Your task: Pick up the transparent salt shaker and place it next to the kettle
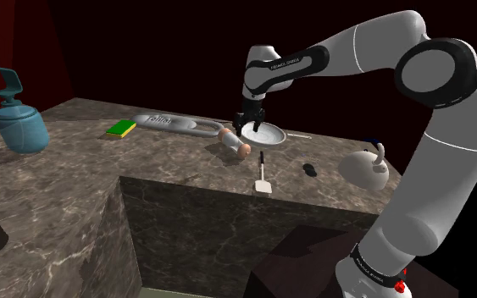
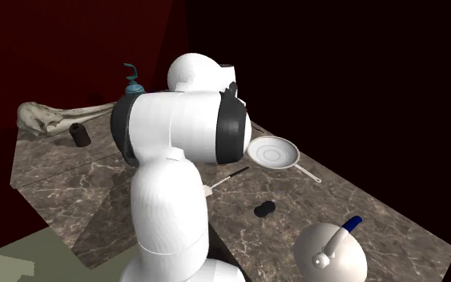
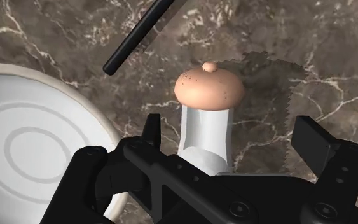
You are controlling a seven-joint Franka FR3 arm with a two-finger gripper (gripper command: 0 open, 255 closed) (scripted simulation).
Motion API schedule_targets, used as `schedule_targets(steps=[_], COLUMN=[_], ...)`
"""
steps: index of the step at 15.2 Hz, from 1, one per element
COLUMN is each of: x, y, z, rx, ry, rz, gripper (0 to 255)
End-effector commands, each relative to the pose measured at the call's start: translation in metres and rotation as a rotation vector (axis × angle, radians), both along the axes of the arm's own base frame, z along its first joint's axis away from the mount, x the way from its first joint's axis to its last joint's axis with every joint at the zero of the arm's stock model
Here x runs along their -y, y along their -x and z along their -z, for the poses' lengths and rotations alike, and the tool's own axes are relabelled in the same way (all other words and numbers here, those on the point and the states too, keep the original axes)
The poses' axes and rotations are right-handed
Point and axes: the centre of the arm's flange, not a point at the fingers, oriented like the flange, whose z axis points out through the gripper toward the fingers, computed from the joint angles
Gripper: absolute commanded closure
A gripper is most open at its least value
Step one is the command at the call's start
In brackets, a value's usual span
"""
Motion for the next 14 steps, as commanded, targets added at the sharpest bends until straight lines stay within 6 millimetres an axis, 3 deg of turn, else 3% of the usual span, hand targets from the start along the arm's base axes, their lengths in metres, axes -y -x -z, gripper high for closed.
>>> schedule_targets(steps=[1,6,14], x=[0.003,0.008,0.009], y=[-0.021,-0.070,-0.071], z=[0.018,0.051,0.091], rx=[0.002,0.003,0.003], ry=[0.003,0.011,0.011], rz=[0.002,0.007,0.007], gripper=[0,0,0])
